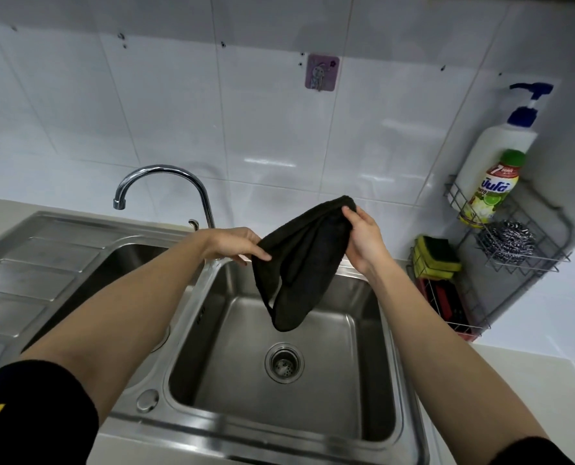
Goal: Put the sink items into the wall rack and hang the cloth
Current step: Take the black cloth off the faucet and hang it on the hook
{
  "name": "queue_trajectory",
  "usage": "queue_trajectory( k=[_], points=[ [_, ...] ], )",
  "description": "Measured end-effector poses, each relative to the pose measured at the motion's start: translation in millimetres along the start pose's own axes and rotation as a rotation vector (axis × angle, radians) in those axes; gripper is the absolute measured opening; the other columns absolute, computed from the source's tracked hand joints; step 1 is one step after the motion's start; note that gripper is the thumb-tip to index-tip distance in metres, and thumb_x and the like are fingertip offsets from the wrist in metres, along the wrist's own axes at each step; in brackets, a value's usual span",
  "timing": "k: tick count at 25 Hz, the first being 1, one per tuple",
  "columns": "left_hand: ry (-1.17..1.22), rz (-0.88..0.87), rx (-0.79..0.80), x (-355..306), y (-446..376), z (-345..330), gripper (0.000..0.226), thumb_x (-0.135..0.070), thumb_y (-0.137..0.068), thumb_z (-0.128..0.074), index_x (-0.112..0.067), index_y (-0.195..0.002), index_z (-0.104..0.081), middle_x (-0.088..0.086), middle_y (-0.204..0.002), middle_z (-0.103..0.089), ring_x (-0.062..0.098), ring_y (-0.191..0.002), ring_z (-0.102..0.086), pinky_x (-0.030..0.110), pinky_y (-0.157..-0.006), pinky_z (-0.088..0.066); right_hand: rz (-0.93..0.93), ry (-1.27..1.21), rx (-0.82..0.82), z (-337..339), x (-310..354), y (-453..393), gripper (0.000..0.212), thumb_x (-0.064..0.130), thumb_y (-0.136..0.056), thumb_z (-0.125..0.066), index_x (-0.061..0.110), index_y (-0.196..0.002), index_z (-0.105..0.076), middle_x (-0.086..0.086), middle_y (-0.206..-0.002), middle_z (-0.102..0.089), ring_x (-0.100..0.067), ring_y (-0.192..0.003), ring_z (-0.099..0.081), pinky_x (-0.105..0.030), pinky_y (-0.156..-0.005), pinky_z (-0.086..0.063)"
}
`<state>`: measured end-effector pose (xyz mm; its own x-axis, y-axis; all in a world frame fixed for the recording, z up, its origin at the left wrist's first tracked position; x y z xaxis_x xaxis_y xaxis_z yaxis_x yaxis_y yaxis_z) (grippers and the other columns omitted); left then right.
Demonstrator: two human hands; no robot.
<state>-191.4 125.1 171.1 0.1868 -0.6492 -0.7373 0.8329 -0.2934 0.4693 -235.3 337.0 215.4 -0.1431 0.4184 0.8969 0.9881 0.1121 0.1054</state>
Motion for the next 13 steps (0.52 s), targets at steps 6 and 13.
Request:
queue_trajectory(
  k=[6, 13],
  points=[
    [0.642, -0.209, -0.237, -4.7, 4.8, 29.9, 0.012, -0.024, -0.097, -0.052, -0.021, -0.092, -0.063, 0.002, -0.090, -0.070, 0.013, -0.084, -0.067, 0.025, -0.072, -0.052, -0.098, 0.089, -0.229, 52.1, -31.5, 7.4, 0.007, 0.017, -0.088, -0.052, 0.015, -0.088, -0.058, -0.011, -0.094, -0.061, -0.025, -0.093, -0.057, -0.038, -0.084, -0.049],
    [0.449, -0.368, -0.322, -80.8, -10.6, 22.4, 0.015, -0.025, -0.096, -0.054, -0.027, -0.090, -0.067, -0.007, -0.082, -0.067, 0.000, -0.072, -0.066, 0.013, -0.062, -0.051, -0.298, 0.431, -0.069, 54.2, -63.1, 39.0, 0.032, 0.046, -0.092, -0.047, 0.024, -0.094, -0.070, -0.002, -0.093, -0.073, -0.018, -0.087, -0.067, -0.030, -0.074, -0.050]
  ],
)
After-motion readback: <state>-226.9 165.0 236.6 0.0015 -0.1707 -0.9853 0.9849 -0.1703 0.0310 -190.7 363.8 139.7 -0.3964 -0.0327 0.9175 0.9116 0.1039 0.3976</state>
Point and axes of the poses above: each hand's wrist, its own y-axis away from the middle knuckle, its own z-axis out of the back of the hand, x = y × z, the point moved 10 cm from there along -y, towards the middle knuckle
